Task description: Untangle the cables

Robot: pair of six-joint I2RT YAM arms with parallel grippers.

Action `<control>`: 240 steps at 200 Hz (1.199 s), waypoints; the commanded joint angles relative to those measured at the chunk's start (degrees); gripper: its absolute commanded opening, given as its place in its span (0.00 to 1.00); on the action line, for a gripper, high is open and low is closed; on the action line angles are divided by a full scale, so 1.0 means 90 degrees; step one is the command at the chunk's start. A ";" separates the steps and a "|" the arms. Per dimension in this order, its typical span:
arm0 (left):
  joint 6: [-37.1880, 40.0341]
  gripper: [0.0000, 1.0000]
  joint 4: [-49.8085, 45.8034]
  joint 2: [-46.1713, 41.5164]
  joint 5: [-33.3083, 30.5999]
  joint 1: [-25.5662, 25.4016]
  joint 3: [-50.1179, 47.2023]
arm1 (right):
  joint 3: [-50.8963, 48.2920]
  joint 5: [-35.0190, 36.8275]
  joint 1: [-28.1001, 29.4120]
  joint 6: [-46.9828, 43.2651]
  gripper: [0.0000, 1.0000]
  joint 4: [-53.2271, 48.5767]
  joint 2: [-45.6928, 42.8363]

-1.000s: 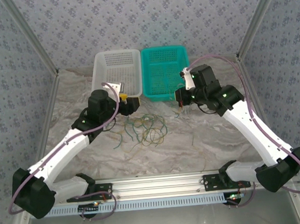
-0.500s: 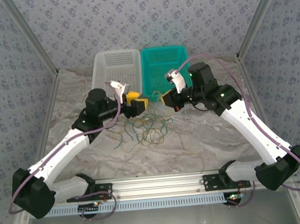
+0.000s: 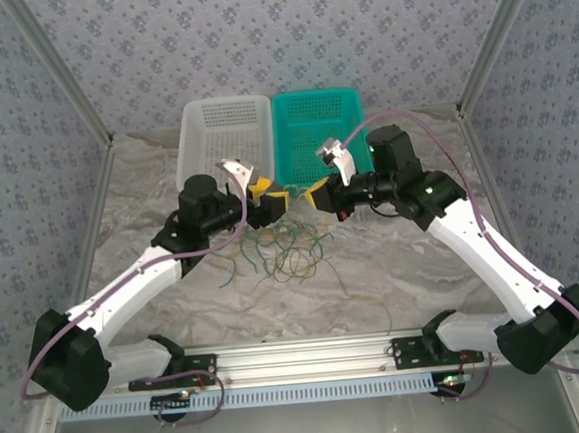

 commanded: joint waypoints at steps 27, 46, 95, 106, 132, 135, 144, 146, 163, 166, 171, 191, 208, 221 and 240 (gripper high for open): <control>-0.0056 0.59 0.0496 0.0327 -0.0355 0.0103 -0.0123 | -0.0444 -0.0415 -0.0181 0.0210 0.00 0.0636 -0.0509; -0.0131 0.48 0.0610 0.0388 -0.0224 0.0104 -0.0136 | -0.0512 -0.0301 -0.0231 0.0231 0.00 0.0700 -0.0590; -0.0711 0.29 0.1365 -0.0195 -0.0217 0.0417 -0.0562 | -0.1305 -0.0110 -0.0223 -0.0391 0.00 0.0901 -0.0842; -0.0972 0.45 0.1459 -0.0302 -0.0016 0.0669 -0.0596 | -0.1463 0.0023 -0.0173 -0.0588 0.00 0.0932 -0.0897; -0.1346 0.67 0.1553 -0.0359 0.0705 0.1258 -0.0545 | -0.1807 0.0136 0.0033 -0.1137 0.00 0.1008 -0.1029; -0.1295 0.70 0.1503 -0.0345 0.0792 0.1276 -0.0508 | -0.1832 0.0180 0.0069 -0.1187 0.00 0.1015 -0.1037; -0.1028 0.77 0.1151 -0.0292 0.0954 0.1272 -0.0328 | -0.1883 0.0285 0.0184 -0.1358 0.00 0.1011 -0.1025; -0.0959 0.77 0.1057 -0.0279 0.0979 0.1260 -0.0281 | -0.1883 0.0290 0.0208 -0.1401 0.00 0.0996 -0.1018; -0.0519 0.80 0.0488 -0.0064 0.1215 0.1174 0.0059 | -0.1879 0.0424 0.0407 -0.1659 0.00 0.0912 -0.0929; -0.0473 0.81 0.0426 -0.0026 0.1264 0.1156 0.0101 | -0.1879 0.0433 0.0433 -0.1701 0.00 0.0913 -0.0917; -0.0407 0.82 0.0353 0.0047 0.1336 0.1135 0.0156 | -0.1884 0.0461 0.0475 -0.1739 0.00 0.0931 -0.0896; -0.0246 0.83 0.0217 0.0321 0.1514 0.0967 0.0320 | -0.1932 0.0849 0.0594 -0.1739 0.00 0.1106 -0.0838; -0.0210 0.86 0.0225 0.0579 0.1616 0.0768 0.0376 | -0.1929 0.1047 0.0685 -0.1734 0.00 0.1189 -0.0829; -0.0078 0.86 0.0219 0.0768 0.1594 0.0578 0.0414 | -0.1900 0.1064 0.0754 -0.1733 0.00 0.1219 -0.0844; 0.0031 0.86 0.0326 0.1026 0.1527 0.0390 0.0417 | -0.1870 0.1074 0.0798 -0.1724 0.00 0.1247 -0.0856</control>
